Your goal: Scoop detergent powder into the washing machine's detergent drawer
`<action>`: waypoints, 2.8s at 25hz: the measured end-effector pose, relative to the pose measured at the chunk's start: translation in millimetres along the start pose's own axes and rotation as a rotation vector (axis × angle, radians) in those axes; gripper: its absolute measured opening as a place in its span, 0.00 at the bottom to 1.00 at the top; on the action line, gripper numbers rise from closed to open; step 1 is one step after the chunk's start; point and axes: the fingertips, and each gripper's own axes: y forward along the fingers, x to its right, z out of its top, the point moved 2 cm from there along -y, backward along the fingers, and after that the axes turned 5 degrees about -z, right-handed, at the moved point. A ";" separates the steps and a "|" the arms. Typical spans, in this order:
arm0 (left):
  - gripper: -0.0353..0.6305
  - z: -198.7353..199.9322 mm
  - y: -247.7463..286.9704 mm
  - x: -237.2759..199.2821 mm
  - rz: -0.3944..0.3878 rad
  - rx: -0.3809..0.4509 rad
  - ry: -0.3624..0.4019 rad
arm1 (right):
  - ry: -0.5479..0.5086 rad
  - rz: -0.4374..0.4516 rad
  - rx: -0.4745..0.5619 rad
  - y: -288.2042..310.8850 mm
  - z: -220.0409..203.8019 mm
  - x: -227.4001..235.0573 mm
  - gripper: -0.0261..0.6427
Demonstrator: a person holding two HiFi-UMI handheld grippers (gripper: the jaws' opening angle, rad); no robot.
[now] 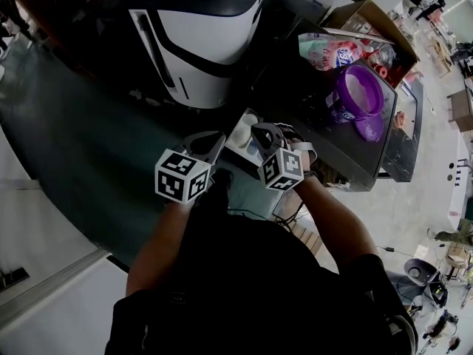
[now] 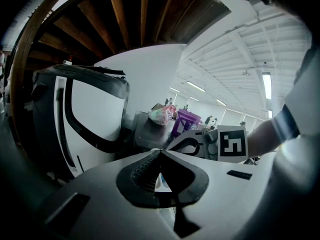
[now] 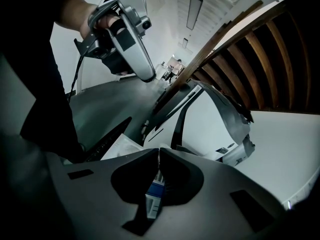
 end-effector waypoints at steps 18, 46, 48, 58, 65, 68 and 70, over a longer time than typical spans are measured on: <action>0.06 -2.8 0.8 5.3 -0.006 0.000 -0.001 | -0.029 -0.078 0.009 -11.6 5.4 13.1 0.07; 0.06 35.0 7.0 19.3 -0.084 0.094 -0.057 | 0.726 -0.011 0.190 -62.4 -7.4 69.6 0.07; 0.06 43.1 11.8 17.2 -0.088 0.101 -0.049 | 0.803 -0.013 0.221 -72.2 -12.9 79.7 0.07; 0.06 88.0 53.0 37.1 -0.181 0.111 -0.012 | 1.059 -0.036 0.347 -119.3 -36.3 118.3 0.07; 0.06 137.3 92.8 56.9 -0.282 0.113 0.092 | 1.166 -0.141 0.382 -146.4 -70.3 153.1 0.07; 0.06 149.7 104.5 57.8 -0.311 0.097 0.131 | 1.259 -0.211 0.410 -160.1 -87.1 164.1 0.07; 0.06 157.2 112.3 54.7 -0.327 0.087 0.149 | 1.311 -0.254 0.421 -166.9 -96.1 171.3 0.07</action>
